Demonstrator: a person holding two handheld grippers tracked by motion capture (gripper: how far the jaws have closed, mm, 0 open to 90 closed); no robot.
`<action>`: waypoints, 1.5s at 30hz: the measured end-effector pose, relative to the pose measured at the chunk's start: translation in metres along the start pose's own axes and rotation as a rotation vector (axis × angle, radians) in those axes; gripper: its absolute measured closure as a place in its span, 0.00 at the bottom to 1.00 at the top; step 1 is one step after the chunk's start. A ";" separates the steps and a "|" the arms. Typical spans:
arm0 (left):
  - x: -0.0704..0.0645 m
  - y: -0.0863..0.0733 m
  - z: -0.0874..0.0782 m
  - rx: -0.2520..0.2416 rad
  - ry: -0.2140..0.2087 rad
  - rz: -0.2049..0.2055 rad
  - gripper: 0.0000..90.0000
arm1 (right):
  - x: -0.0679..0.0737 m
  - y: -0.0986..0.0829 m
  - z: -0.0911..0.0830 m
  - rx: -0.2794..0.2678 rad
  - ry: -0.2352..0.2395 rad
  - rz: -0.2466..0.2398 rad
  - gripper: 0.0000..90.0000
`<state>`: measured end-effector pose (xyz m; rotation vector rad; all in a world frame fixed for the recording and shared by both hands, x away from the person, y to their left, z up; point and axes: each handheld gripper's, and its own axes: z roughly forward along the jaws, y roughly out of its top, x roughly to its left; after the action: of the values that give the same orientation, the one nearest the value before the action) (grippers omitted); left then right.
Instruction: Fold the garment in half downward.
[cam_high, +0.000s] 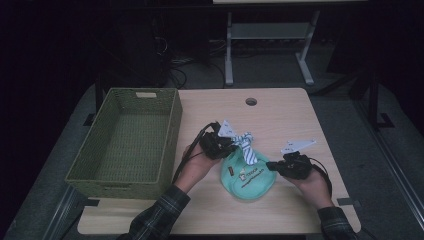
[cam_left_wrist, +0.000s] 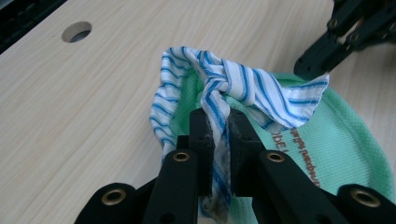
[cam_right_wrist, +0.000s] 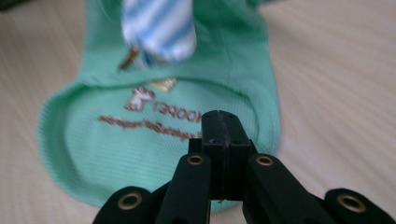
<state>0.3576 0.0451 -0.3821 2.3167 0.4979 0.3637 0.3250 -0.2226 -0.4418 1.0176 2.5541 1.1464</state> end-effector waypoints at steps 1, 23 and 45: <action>-0.003 0.001 0.001 0.002 -0.002 0.011 0.91 | 0.002 0.002 -0.003 -0.015 0.005 0.000 1.00; -0.040 0.007 0.010 -0.006 -0.078 0.081 0.90 | 0.020 0.012 0.015 -0.037 0.093 -0.031 1.00; -0.087 -0.018 0.035 0.013 -0.236 0.122 0.89 | 0.004 -0.032 -0.004 0.065 0.004 0.038 1.00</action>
<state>0.2902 -0.0034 -0.4291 2.3691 0.2445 0.1413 0.3037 -0.2377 -0.4617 1.0841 2.6017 1.0823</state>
